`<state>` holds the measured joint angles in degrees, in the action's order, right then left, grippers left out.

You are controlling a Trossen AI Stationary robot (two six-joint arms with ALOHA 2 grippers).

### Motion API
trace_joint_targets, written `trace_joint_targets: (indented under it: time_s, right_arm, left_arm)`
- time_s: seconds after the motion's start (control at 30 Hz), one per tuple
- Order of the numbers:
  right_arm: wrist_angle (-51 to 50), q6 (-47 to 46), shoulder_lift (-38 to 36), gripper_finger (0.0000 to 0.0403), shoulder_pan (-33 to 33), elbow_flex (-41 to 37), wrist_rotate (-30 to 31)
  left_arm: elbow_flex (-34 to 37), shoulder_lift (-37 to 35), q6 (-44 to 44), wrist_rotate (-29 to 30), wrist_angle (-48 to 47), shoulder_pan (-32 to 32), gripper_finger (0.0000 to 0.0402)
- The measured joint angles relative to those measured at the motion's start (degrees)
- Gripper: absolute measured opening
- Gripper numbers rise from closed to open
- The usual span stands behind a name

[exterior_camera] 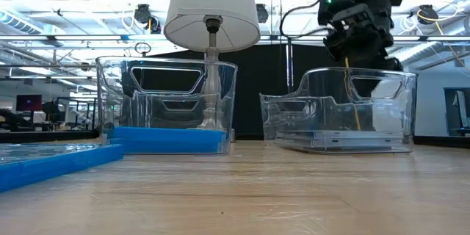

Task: Pick & place jewel cases by type
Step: Put the blue CD case into the left transparent bin

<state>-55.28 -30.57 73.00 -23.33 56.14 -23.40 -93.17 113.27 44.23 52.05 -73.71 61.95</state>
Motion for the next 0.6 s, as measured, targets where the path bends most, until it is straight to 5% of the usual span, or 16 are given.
trace_joint_targets:
  time_s: [0.27, 0.6]
  right_arm:
    - [-5.51, -2.33, -1.89, 0.016, 6.84, 14.38, 11.49]
    - [33.67, 1.99, 2.46, 0.0159, 41.67, 15.03, 25.5]
  left_arm:
    - [0.0, 0.0, 0.07, -1.99, -0.11, 0.0, 0.0202]
    - [8.59, -0.04, 11.03, -11.84, 3.4, 1.17, 0.0202]
